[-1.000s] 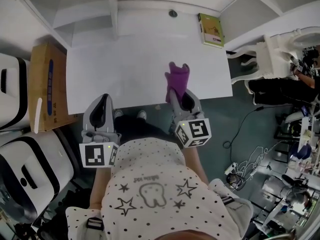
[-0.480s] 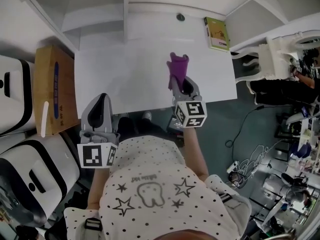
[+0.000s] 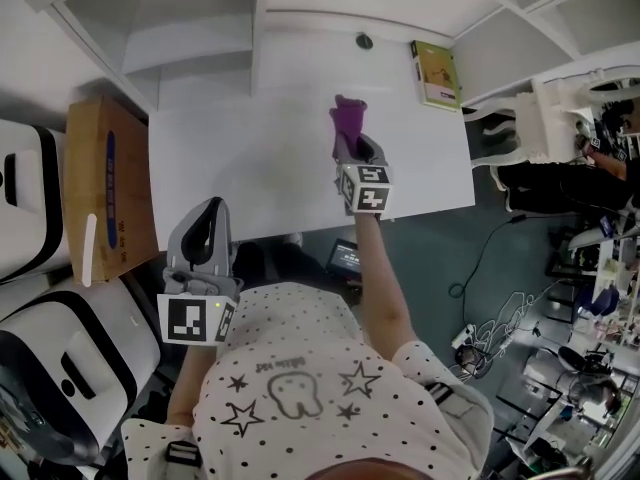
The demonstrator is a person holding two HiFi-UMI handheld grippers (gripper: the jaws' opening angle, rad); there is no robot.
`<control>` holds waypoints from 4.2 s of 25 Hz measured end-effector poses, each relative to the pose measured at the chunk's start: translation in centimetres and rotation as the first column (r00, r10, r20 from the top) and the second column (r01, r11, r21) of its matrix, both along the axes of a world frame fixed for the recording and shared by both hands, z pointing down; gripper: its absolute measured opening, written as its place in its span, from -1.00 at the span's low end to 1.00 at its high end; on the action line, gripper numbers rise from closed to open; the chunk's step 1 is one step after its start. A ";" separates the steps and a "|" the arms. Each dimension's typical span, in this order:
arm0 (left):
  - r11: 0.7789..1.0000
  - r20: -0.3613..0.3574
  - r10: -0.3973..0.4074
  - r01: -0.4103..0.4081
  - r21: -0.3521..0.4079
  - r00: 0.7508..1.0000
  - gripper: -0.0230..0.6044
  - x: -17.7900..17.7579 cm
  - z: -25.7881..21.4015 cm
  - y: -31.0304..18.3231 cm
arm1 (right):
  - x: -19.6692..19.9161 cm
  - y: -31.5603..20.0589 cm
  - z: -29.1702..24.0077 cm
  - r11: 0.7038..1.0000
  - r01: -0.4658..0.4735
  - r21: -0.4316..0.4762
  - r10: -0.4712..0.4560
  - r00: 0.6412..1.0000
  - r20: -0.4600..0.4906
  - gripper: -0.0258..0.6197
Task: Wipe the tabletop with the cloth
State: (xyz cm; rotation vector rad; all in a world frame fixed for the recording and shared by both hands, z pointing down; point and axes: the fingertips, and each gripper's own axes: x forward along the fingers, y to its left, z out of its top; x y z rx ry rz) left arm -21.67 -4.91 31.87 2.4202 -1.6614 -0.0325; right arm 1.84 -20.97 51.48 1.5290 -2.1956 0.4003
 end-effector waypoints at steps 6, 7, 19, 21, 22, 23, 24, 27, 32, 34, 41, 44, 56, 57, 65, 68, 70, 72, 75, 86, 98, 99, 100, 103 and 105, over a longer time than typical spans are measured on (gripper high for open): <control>1.000 -0.006 -0.002 0.002 -0.017 1.000 -0.94 -0.8 0.2 -0.6 | -0.4 -3.5 3.7 0.997 -0.018 -0.081 0.015 0.999 -0.031 -0.71; 1.000 -0.006 -0.007 0.007 -0.020 1.000 -0.94 -1.0 0.3 -0.8 | -0.7 -3.9 4.1 0.996 -0.014 -0.088 0.011 0.999 -0.039 -0.71; 0.997 -0.017 -0.058 0.057 -0.053 0.998 -0.94 -3.0 1.0 -1.8 | -1.3 -5.1 10.2 0.969 -0.066 -0.239 0.036 0.991 -0.125 -0.72; 0.997 -0.015 -0.064 0.063 -0.054 0.998 -0.94 -3.3 1.0 -1.9 | -1.0 -5.1 10.8 0.965 -0.081 -0.250 0.052 0.992 -0.119 -0.72; 0.996 -0.014 -0.067 0.066 -0.053 0.998 -0.94 -3.4 1.0 -2.0 | -0.9 -5.1 11.0 0.965 -0.081 -0.250 0.056 0.993 -0.109 -0.72; 0.996 -0.014 -0.069 0.068 -0.053 0.998 -0.94 -3.5 1.0 -2.0 | -0.9 -5.1 11.0 0.966 -0.080 -0.247 0.056 0.993 -0.100 -0.72; 0.996 -0.013 -0.072 0.071 -0.054 0.997 -0.94 -3.6 1.0 -2.0 | -0.9 -5.1 11.0 0.966 -0.077 -0.245 0.055 0.994 -0.094 -0.72; 0.996 -0.012 -0.075 0.074 -0.057 0.997 -0.94 -3.9 1.1 -2.0 | -1.0 -5.1 11.1 0.969 -0.077 -0.237 0.059 0.995 -0.080 -0.72; 0.997 -0.017 -0.066 0.065 -0.051 0.998 -0.94 -4.1 0.9 -2.1 | -0.9 -5.1 11.2 0.968 -0.099 -0.232 0.078 0.992 -0.101 -0.72; 0.997 -0.018 -0.063 0.062 -0.048 0.998 -0.94 -4.3 0.8 -2.1 | -1.1 -5.0 11.2 0.966 -0.113 -0.234 0.090 0.990 -0.107 -0.73; 0.997 -0.027 -0.056 0.054 -0.047 0.998 -0.94 -5.0 0.8 -2.1 | -2.3 -4.5 11.3 0.959 -0.131 -0.250 0.108 0.989 -0.101 -0.73; 0.997 -0.034 -0.056 0.055 -0.045 0.998 -0.94 -5.4 0.8 -2.1 | -2.7 -4.2 11.3 0.959 -0.135 -0.251 0.114 0.989 -0.100 -0.73; 0.998 -0.033 -0.063 0.062 -0.028 0.997 -0.94 -7.8 0.3 -1.8 | -5.3 -3.5 11.1 0.961 -0.125 -0.248 0.092 0.986 -0.141 -0.73; 0.998 -0.033 -0.064 0.063 -0.027 0.997 -0.94 -8.0 0.3 -1.7 | -5.6 -3.5 11.1 0.961 -0.125 -0.247 0.093 0.986 -0.140 -0.73; 0.997 -0.041 -0.066 0.065 -0.029 0.997 -0.94 -9.9 0.2 -1.4 | -7.2 -3.2 10.9 0.962 -0.137 -0.237 0.108 0.985 -0.133 -0.73; 0.998 -0.034 -0.068 0.067 -0.020 0.997 -0.94 -10.6 0.0 -1.3 | -7.7 -3.1 10.9 0.963 -0.132 -0.235 0.102 0.986 -0.135 -0.73; 0.997 -0.031 -0.072 0.071 -0.016 0.997 -0.94 -11.0 -0.1 -1.3 | -8.2 -3.0 10.6 0.963 -0.129 -0.236 0.098 0.986 -0.136 -0.73; 0.997 -0.030 -0.070 0.070 -0.015 0.997 -0.94 -11.3 -0.2 -1.2 | -8.5 -2.9 10.7 0.964 -0.126 -0.234 0.094 0.985 -0.142 -0.73; 0.998 -0.027 -0.067 0.067 -0.016 0.997 -0.94 -11.7 -0.1 -1.1 | -9.3 -2.8 10.4 0.963 -0.125 -0.237 0.096 0.987 -0.132 -0.73; 0.998 -0.030 -0.064 0.064 -0.008 0.998 -0.94 -12.4 -0.2 -0.7 | -13.2 -1.9 10.4 0.972 -0.071 -0.226 0.044 0.991 -0.124 -0.73; 0.997 -0.011 -0.079 0.079 -0.001 0.997 -0.94 -12.4 -0.6 0.1 | -15.9 -1.7 10.2 0.978 -0.035 -0.208 0.010 0.993 -0.119 -0.73; 0.997 -0.011 -0.081 0.081 -0.001 0.997 -0.94 -12.4 -0.6 0.2 | -16.1 -1.8 10.2 0.979 -0.025 -0.200 0.000 0.992 -0.127 -0.73; 0.997 -0.011 -0.082 0.082 -0.001 0.997 -0.94 -12.4 -0.6 0.3 | -16.3 -1.9 10.4 0.980 -0.018 -0.199 -0.009 0.991 -0.131 -0.73; 0.996 -0.009 -0.090 0.090 -0.002 0.996 -0.94 -12.6 -0.6 0.6 | -16.9 -1.7 10.7 0.977 -0.012 -0.213 -0.017 0.991 -0.133 -0.73; 0.996 -0.009 -0.095 0.095 -0.001 0.995 -0.94 -12.7 -0.6 0.8 | -17.2 -1.6 10.6 0.977 -0.009 -0.213 -0.020 0.991 -0.130 -0.73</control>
